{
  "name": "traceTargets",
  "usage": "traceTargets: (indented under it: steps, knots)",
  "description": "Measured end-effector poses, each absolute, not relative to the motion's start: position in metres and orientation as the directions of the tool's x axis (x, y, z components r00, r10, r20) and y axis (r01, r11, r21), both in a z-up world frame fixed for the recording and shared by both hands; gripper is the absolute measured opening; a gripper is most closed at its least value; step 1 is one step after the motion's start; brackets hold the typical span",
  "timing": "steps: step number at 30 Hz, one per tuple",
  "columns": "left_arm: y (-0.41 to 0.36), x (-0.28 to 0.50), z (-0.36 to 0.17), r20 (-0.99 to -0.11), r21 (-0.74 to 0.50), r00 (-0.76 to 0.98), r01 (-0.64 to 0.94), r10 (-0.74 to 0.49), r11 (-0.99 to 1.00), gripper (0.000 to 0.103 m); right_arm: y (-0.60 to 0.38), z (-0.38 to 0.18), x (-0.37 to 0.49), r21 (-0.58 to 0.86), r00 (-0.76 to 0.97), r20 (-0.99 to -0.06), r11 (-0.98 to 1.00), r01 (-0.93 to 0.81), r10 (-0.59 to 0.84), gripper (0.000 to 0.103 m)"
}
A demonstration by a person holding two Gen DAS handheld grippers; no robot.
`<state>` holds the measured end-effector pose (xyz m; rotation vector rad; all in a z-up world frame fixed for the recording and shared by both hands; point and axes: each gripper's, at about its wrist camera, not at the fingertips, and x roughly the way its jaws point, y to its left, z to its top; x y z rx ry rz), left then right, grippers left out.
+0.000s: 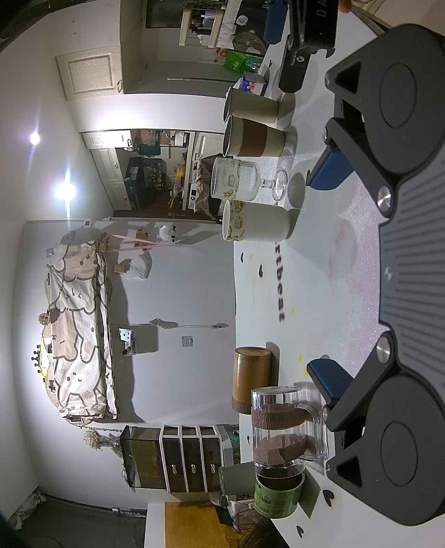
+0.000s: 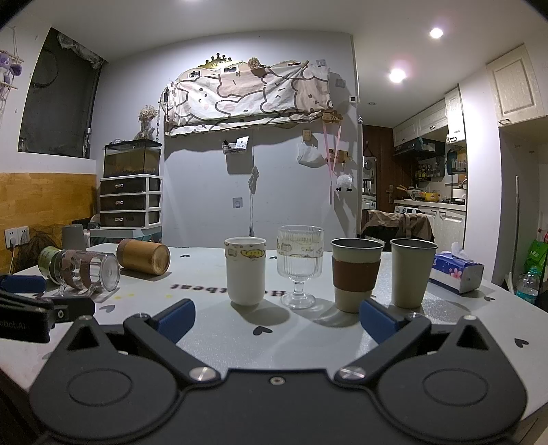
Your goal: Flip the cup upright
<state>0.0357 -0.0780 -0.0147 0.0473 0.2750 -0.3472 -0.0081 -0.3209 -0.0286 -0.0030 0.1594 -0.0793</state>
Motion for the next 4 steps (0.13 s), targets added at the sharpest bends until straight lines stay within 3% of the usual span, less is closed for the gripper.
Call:
traceTargets:
  steps: [4]
  knots:
    - [-0.0766,0.0345,-0.0116,-0.271,-0.001,0.905,0.339,-0.327,0.941,0.103,-0.3214,-0.0285,-0.0081,-0.009,0.984,-0.159,0.997,0.080,-0.080,0.103]
